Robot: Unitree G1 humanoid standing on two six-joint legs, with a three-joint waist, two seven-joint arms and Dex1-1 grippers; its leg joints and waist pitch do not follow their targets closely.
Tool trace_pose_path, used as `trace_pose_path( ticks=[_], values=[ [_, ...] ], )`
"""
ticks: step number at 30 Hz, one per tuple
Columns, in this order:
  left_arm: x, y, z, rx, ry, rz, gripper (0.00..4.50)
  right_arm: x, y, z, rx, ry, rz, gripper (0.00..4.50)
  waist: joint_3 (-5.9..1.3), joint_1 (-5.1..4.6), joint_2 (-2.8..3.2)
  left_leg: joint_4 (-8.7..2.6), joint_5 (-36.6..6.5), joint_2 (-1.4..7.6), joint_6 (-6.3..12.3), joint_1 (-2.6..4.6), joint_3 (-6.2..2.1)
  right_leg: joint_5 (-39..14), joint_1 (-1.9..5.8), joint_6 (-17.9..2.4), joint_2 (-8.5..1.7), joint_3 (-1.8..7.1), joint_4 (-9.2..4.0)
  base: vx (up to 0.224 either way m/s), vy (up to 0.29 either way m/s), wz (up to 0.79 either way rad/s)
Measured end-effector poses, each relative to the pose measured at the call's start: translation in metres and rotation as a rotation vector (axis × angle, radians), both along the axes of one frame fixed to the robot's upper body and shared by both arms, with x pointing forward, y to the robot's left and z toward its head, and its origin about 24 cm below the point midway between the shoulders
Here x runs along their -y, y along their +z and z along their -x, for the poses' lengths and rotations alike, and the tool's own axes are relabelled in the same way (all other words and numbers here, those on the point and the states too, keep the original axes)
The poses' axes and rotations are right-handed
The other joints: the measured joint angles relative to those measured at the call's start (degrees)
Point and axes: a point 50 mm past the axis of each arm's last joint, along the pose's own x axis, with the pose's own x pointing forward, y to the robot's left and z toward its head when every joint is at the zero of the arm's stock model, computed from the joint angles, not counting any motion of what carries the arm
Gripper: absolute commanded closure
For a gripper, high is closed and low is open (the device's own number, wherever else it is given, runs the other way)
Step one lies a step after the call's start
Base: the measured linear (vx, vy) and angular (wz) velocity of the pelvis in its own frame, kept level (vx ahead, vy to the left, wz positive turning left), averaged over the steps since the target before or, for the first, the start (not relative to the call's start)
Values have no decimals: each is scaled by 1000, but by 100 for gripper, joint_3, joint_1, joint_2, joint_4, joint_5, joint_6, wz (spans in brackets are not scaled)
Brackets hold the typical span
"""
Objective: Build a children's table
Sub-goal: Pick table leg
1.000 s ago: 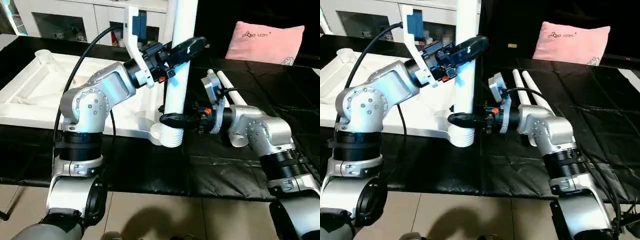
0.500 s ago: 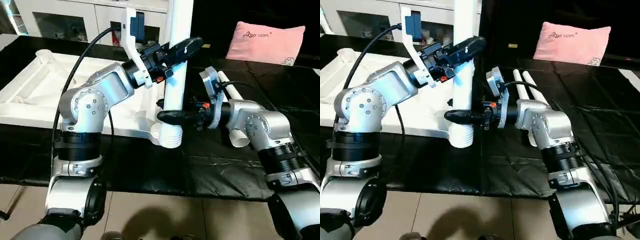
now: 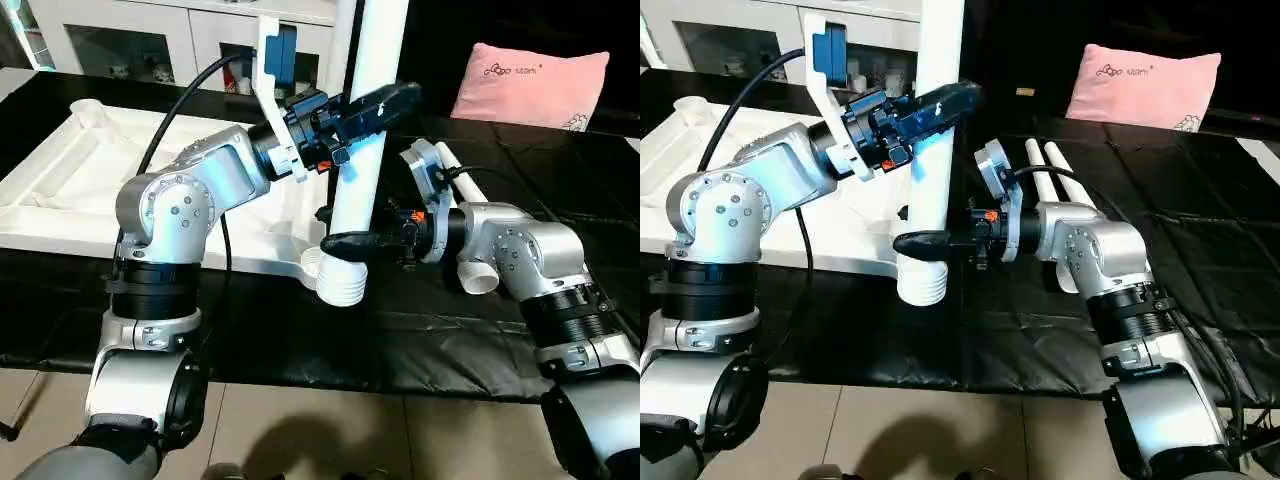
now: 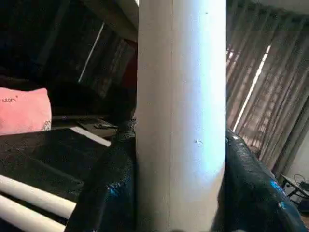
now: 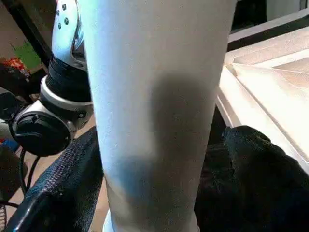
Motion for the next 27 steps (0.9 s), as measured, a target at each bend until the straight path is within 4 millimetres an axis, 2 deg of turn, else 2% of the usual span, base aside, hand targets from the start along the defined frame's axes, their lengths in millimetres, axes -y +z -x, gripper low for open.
trace_pose_path(
  ticks=[1, 5, 7, 10, 12, 22, 23, 27],
  values=[
    [0, 0, 0, 0, -2, 1, 272, 0, 0, 0, 0, 1, 0, 82, 0, 0, 0, 0, 0, 0, 0, 0, 0, 0, 0, 0, 0, 0, 0, 0, 0, 0],
    [0, 0, 1, 4, -13, 5, 272, 0, 0, 1, -7, 13, -2, 96, 0, 1, 0, 0, 0, 0, 0, 0, 0, 0, 0, 0, 0, 0, 0, 0, 0, 0],
    [1, 2, 1, 8, -16, 7, 272, -1, -2, 2, -17, 23, 2, 127, 0, 1, 0, 0, 0, 0, 0, 0, 0, 0, 0, 0, 0, 0, 0, 0, 0, 0],
    [2, 6, 1, 20, -19, 7, 272, -3, -2, 3, -21, 41, -2, 131, 0, 0, 0, 0, 0, 0, 0, 1, 0, 0, 0, 0, 0, 0, 0, 0, 0, 0],
    [2, 6, 1, 21, -21, 8, 272, -3, -2, 3, -22, 42, 0, 167, 0, 1, 0, 0, 0, 0, 0, 0, 0, 0, 0, 0, 0, 0, 0, 0, 0, 0],
    [2, 6, 2, 26, -29, 10, 272, -5, -3, 3, -22, 49, -3, 169, 0, 0, 0, 0, 0, 0, 0, 1, 0, 0, 0, -1, 0, 0, 1, 0, 0, 0],
    [2, 6, 2, 26, -29, 10, 272, -6, -3, 3, -22, 49, -3, 197, 0, 0, 0, 0, 0, 0, 0, 0, 0, 0, 0, -1, 0, 0, 1, 0, 0, 0],
    [1, 6, 1, 28, -26, 10, 273, -6, -2, 4, -22, 53, -6, 221, 0, 0, 0, 0, 0, 0, -1, 1, 0, 1, 0, -1, 0, 0, 1, 0, 0, 0]
  ],
)
